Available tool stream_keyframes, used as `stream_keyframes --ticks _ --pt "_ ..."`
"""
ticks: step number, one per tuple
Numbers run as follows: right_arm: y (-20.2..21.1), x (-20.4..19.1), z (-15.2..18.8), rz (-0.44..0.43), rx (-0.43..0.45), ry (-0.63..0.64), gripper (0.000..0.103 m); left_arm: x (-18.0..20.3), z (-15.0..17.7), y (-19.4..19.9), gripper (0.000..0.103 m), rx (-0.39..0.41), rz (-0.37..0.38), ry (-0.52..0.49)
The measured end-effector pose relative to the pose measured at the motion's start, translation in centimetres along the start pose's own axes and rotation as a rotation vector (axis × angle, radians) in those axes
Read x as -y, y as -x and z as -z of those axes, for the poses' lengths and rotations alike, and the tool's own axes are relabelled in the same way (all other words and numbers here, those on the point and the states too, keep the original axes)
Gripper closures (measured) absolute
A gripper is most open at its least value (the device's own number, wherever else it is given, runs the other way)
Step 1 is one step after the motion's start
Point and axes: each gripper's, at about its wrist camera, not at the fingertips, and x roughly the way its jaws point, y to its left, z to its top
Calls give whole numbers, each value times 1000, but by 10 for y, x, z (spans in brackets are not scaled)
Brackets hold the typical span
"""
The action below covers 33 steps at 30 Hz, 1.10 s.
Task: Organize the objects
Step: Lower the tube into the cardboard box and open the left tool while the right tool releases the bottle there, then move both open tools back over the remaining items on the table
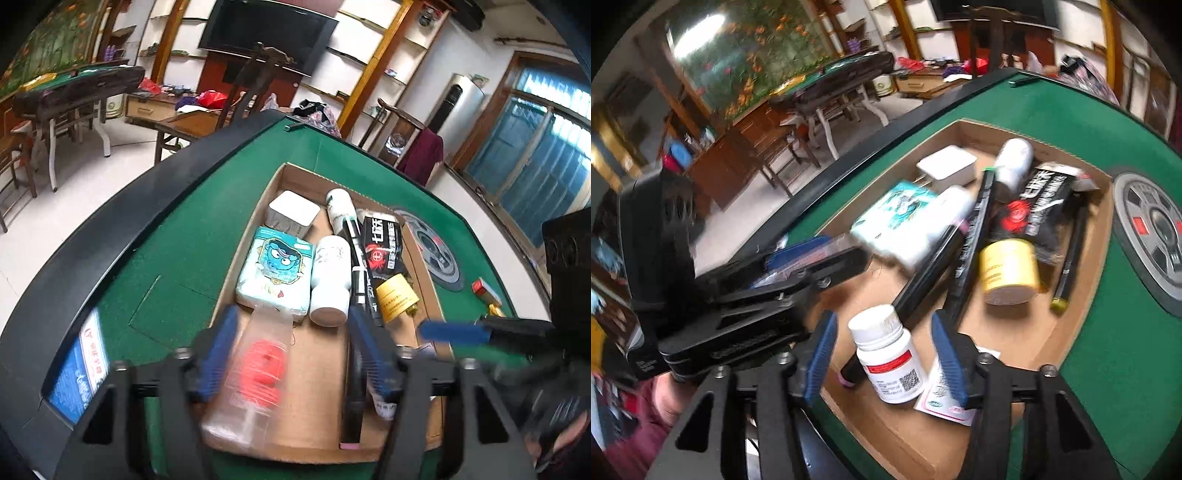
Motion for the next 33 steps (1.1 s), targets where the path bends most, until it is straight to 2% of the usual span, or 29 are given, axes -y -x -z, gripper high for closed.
stream_keyframes --ticks 2,5,7,9,11,12,14,20,22,24,26,29,33 --pt "14 14 -7 -5 43 -54 29 4 2 7 34 17 -6 -17" --pt "28 34 -17 18 70 -123 27 7 6 20 31 41 9 -22" --pt "24 42 -20 -44 19 -165 27 6 8 28 29 62 23 -8" --pt "8 43 -19 -149 -69 -206 26 3 9 35 27 79 35 19" --pt "-10 45 -20 -140 -128 -218 26 0 10 40 27 88 46 41" --pt "-19 48 -25 -80 -140 -219 26 -1 12 42 26 89 47 43" --pt "-30 54 -33 -30 -140 -224 26 -2 15 46 26 88 45 42" --pt "-42 67 -57 -70 -134 -277 24 -9 24 53 26 82 71 67" --pt "-44 69 -58 -121 -154 -310 24 -10 28 54 26 85 76 67" --pt "-32 71 -58 -184 -114 -325 24 -10 31 54 25 86 81 63" --pt "-20 81 -64 -197 -50 -343 24 -10 33 52 25 82 94 62" --pt "1 94 -72 -100 72 -368 20 -9 34 52 25 77 109 66" --pt "2 108 -83 -35 130 -440 20 -9 35 51 25 75 119 75"
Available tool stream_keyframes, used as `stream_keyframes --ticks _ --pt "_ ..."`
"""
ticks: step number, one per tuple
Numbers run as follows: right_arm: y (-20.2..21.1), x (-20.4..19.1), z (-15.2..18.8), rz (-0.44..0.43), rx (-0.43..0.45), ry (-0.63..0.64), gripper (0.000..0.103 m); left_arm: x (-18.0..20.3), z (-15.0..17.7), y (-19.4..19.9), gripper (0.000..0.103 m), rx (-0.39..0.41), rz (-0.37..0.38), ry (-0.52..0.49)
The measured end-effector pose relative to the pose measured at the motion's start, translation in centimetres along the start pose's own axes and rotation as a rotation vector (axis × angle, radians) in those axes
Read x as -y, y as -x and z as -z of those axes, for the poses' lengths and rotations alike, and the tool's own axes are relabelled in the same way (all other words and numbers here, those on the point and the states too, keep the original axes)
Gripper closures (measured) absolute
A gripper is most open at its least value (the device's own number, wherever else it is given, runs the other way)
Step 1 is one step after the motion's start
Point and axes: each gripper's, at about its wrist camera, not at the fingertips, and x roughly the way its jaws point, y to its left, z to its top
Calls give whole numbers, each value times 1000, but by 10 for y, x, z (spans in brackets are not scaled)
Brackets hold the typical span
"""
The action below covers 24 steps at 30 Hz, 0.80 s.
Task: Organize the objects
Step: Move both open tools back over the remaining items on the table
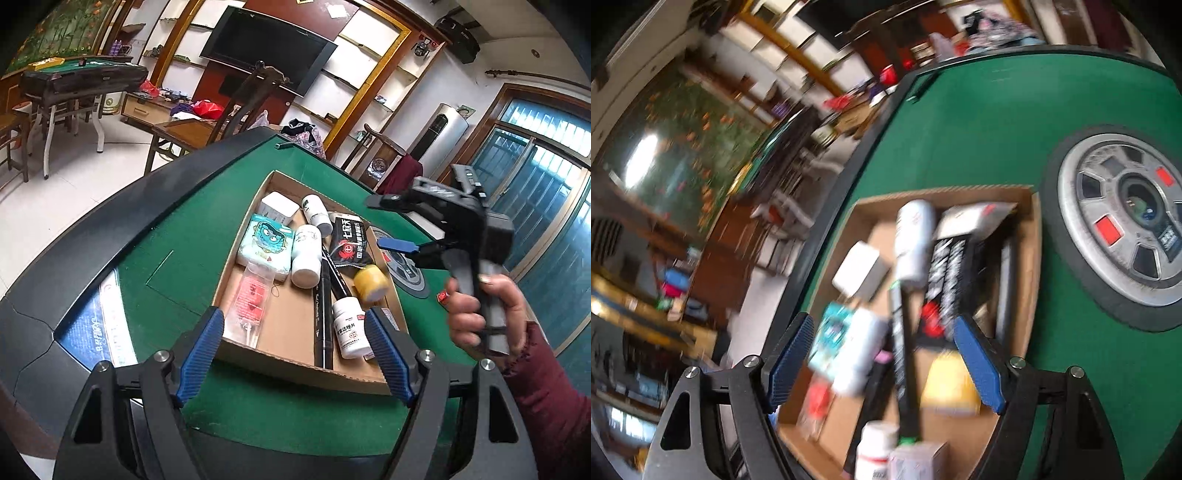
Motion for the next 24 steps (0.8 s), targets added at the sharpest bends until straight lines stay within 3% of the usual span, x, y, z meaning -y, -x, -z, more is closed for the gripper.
stream_keyframes --ticks 3,4,8,12,17,24 --pt "-15 7 -15 118 40 -17 20 -1 0 -1 25 -3 6 12" --pt "-22 8 -17 119 24 -23 20 -1 1 -1 25 -6 5 11" --pt "-55 6 -19 8 -69 -70 16 0 2 -1 25 -11 1 6" --pt "-63 -10 -19 -8 -103 -1 11 1 3 -3 25 -15 -3 8" --pt "-43 -7 -24 60 -37 -4 11 5 3 -5 25 -21 -13 -5" --pt "14 -5 12 175 31 120 11 31 1 -5 24 -24 -21 -63"
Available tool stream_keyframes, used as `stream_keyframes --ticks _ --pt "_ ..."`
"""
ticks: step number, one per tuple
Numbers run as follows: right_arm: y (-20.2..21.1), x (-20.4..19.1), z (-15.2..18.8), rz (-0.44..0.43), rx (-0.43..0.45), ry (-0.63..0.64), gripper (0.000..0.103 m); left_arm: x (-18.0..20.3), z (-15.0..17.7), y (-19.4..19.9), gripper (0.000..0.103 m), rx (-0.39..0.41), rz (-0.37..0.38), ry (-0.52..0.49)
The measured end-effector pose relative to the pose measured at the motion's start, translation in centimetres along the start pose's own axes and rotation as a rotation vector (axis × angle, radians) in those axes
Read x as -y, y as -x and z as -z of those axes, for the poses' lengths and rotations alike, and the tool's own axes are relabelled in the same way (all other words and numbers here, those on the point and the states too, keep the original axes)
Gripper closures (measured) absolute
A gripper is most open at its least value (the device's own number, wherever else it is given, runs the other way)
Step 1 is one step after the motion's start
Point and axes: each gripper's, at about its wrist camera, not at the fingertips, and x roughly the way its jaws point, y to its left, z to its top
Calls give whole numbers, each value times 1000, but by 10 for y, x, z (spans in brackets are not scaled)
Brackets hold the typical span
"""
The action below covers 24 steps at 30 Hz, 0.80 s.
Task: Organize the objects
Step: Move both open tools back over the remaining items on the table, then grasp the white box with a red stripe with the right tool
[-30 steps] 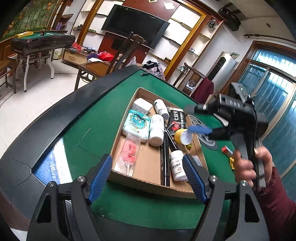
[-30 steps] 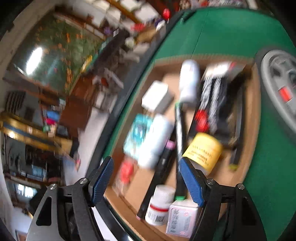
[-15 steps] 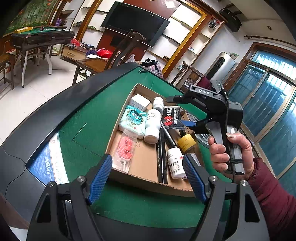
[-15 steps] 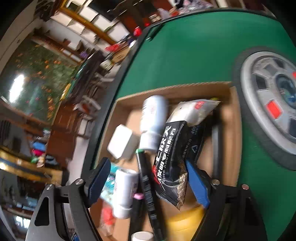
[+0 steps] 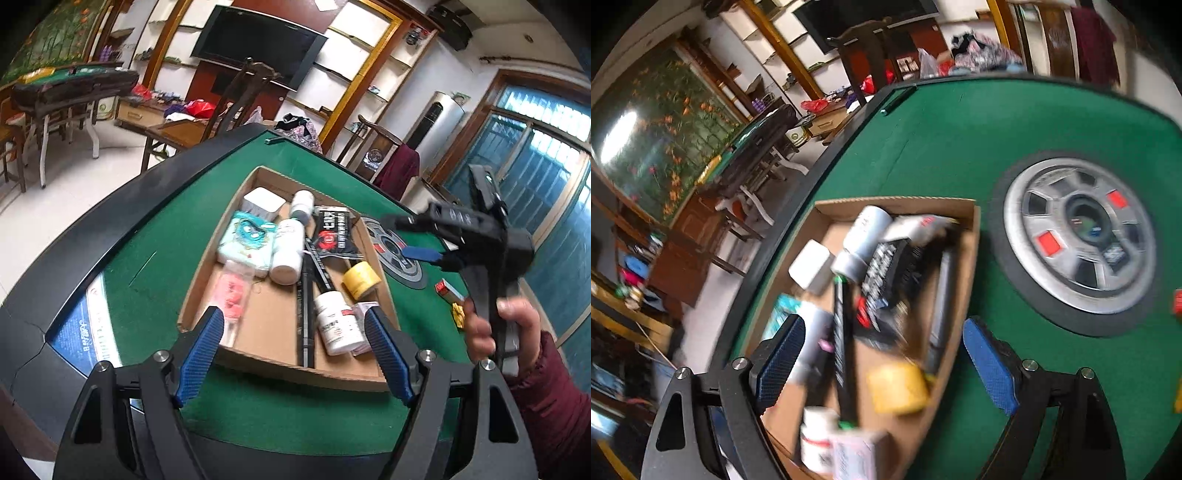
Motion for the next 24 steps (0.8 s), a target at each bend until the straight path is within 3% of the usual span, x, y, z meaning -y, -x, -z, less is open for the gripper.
stream_keyframes --ticks 7,12,15,19,24 --pt "46 38 48 174 34 114 11 37 3 -1 21 -21 -20 -64" --pt "89 82 66 222 87 109 11 61 8 -1 20 -39 -5 -96" --pt "128 127 65 261 146 37 12 76 10 -6 20 -54 12 -116" --pt "169 216 66 296 217 -175 11 98 15 -16 20 -81 42 -144" --pt "171 296 73 264 203 -369 12 128 24 -25 20 -110 61 -200"
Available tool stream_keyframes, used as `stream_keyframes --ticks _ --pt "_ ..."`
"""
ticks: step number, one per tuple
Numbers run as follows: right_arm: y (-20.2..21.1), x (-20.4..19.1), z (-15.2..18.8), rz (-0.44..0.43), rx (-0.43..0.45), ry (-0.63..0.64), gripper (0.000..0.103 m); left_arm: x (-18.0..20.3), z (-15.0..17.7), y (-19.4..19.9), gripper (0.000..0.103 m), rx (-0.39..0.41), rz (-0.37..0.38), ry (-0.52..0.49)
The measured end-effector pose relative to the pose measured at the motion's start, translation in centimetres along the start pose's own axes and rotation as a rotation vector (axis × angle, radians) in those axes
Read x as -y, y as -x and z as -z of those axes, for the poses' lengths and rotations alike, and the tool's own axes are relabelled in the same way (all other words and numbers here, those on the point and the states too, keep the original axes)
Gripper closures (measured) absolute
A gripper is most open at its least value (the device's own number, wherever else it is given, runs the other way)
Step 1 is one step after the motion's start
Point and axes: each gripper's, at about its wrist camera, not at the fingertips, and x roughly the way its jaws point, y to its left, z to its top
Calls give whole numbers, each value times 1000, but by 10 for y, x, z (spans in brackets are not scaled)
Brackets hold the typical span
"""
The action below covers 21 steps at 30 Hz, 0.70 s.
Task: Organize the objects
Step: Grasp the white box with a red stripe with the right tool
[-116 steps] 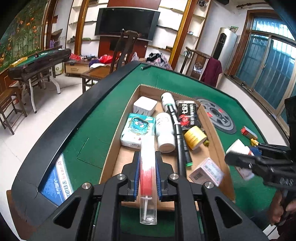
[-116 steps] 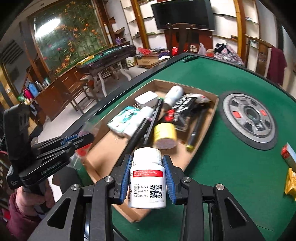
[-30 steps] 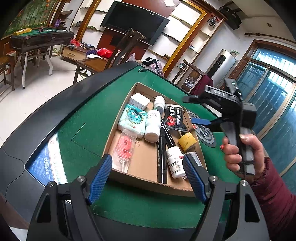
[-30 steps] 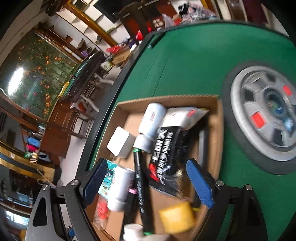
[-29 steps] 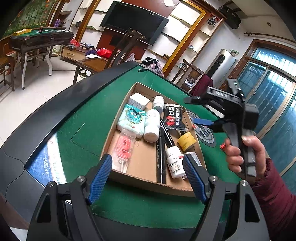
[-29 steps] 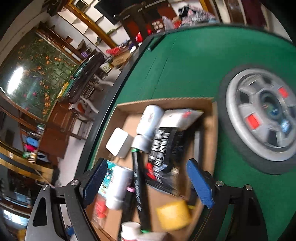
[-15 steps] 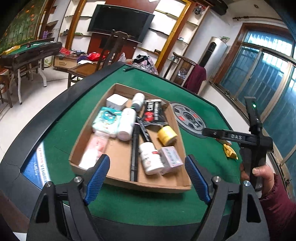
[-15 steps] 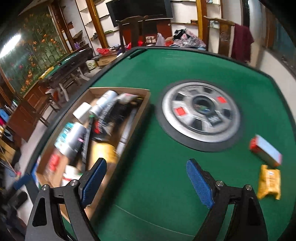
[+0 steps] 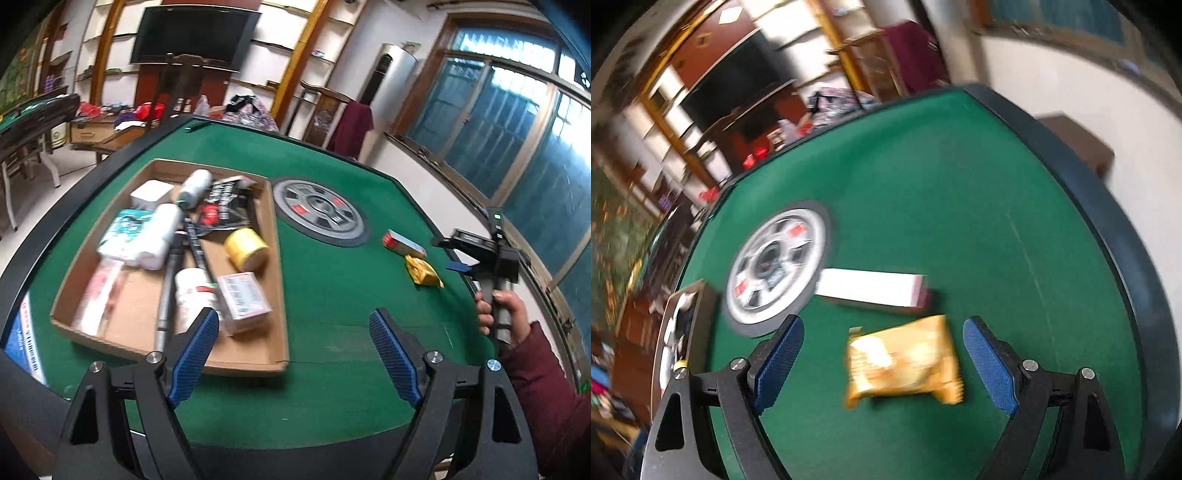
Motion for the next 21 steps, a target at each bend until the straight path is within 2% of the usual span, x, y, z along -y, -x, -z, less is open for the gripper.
stream_keyframes --ticks 3,6,14,17,21 --pt "-24 13 2 -73 -78 -64 12 16 0 -4 20 -12 -1 -37" --pt "-35 3 11 -144 -114 -68 10 26 1 -7 20 -24 -11 -60" --pt "-50 -76 55 -239 -229 155 10 45 3 -24 20 -75 -9 -81" --pt "-42 -97 69 -190 -201 286 11 51 4 -31 20 -93 -7 -94" --pt "-18 -109 72 -23 -57 441 11 57 3 -41 20 -112 -15 -101"
